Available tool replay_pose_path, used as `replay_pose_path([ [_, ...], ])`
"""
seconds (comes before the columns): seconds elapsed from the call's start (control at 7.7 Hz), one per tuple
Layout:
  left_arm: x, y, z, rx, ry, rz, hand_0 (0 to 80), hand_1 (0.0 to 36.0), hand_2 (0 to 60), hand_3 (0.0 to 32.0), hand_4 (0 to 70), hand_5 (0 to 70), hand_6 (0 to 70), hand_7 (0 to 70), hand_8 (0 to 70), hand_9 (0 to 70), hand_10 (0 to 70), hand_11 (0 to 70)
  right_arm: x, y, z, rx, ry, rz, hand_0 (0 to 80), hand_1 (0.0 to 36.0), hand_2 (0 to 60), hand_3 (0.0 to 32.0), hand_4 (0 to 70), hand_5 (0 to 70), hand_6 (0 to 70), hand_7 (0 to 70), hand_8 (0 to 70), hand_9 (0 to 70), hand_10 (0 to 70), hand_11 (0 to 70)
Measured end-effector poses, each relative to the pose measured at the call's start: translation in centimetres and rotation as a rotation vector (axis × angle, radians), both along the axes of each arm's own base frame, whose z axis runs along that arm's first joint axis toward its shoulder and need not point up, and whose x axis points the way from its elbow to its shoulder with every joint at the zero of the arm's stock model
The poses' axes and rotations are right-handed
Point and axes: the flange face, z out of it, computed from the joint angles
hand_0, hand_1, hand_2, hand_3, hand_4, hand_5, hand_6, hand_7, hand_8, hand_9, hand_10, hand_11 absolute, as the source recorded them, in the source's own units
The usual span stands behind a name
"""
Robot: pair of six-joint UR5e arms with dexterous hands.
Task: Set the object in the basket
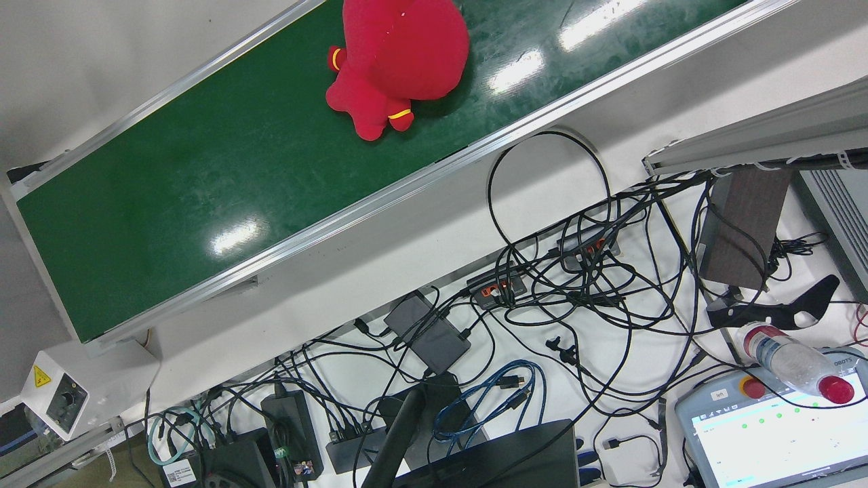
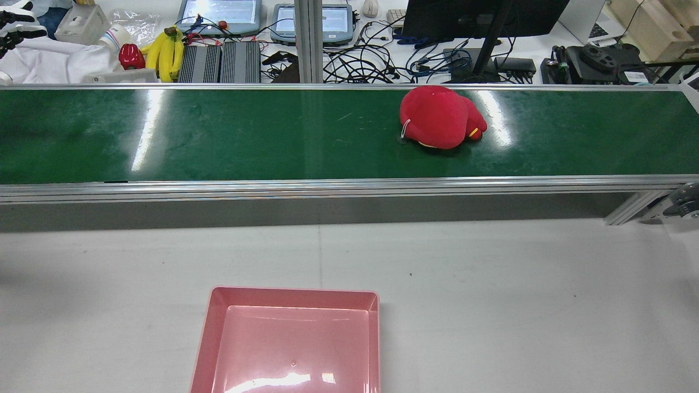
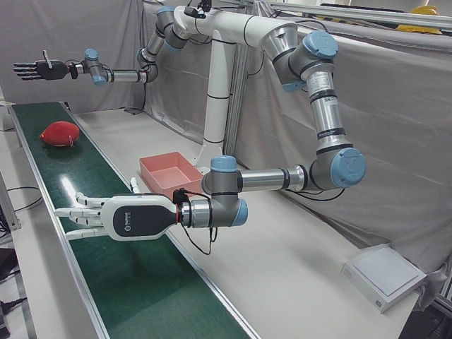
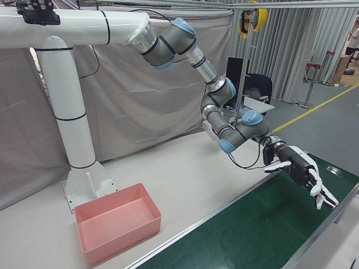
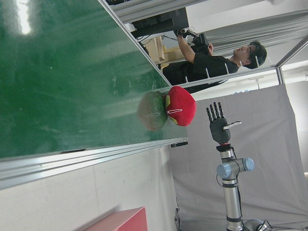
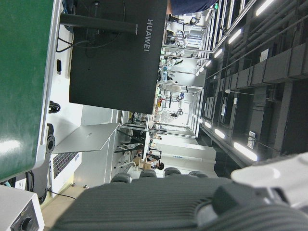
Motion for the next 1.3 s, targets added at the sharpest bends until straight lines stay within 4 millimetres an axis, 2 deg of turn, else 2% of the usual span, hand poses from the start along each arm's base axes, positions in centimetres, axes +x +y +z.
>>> replay_pose_path([
  [0.39, 0.01, 0.12, -0.17, 0.002, 0.000, 0.001, 59.4, 20.0, 0.0, 0.0, 14.8, 31.0, 6.4, 4.9, 13.9, 20.9, 0.0, 0.0, 0.00, 0.00, 0.00, 0.000, 0.000, 0.000, 0.0, 0.0, 0.0, 0.0, 0.0, 0.0, 0.0, 0.0, 0.0, 0.0, 0.0, 0.0],
  [0.78, 0.01, 0.25, -0.66, 0.003, 0.000, 0.003, 58.4, 18.0, 0.0, 0.0, 14.9, 31.3, 6.2, 4.5, 13.5, 20.5, 0.0, 0.0, 0.00, -0.01, 0.00, 0.000, 0.000, 0.000, 0.0, 0.0, 0.0, 0.0, 0.0, 0.0, 0.0, 0.0, 0.0, 0.0, 0.0, 0.0],
  [1.3, 0.18, 0.65, -0.26, -0.007, -0.008, 0.017, 59.4, 17.2, 0.0, 0.0, 15.2, 31.2, 6.1, 4.5, 12.5, 19.1, 0.0, 0.0, 0.00, 0.00, 0.00, 0.000, 0.000, 0.000, 0.0, 0.0, 0.0, 0.0, 0.0, 0.0, 0.0, 0.0, 0.0, 0.0, 0.0, 0.0],
])
